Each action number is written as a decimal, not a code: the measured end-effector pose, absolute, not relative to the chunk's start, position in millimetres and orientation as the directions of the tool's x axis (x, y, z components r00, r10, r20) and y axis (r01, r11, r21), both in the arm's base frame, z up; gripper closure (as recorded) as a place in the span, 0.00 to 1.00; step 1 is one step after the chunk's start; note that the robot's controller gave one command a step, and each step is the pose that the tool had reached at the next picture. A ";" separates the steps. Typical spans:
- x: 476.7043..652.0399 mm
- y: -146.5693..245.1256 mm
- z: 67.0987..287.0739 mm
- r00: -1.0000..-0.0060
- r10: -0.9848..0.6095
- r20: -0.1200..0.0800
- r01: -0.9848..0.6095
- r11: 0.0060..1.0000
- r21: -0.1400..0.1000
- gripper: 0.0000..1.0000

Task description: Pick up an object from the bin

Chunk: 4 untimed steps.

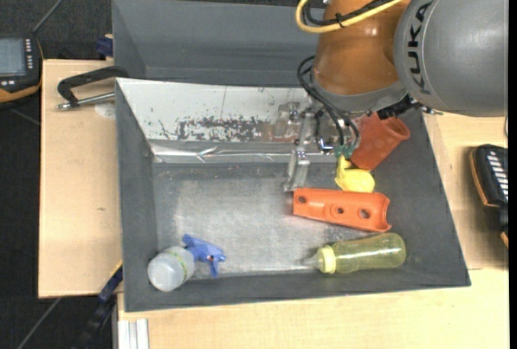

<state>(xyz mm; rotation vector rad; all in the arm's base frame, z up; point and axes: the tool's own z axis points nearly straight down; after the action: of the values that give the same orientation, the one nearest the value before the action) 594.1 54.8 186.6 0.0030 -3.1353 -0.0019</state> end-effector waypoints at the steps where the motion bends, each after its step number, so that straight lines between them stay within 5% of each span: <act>1: 595.4 54.6 191.8 -1.000 -0.001 -0.002 -0.001 1.000 0.002 0.00; 2: 588.9 40.9 155.9 -0.995 -0.095 -0.005 -0.095 0.996 0.002 0.00; 3: 563.7 7.2 123.5 -1.000 -0.019 -0.002 -0.019 1.000 0.003 0.00; 4: 565.4 -2.0 114.0 -0.999 -0.048 -0.006 -0.048 0.999 0.002 0.00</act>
Offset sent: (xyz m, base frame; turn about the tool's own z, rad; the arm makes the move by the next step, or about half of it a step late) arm -0.0243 -0.0488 -0.1166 -0.2915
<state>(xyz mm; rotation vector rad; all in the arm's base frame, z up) 565.4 -2.0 114.0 0.0759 -3.1470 -0.0037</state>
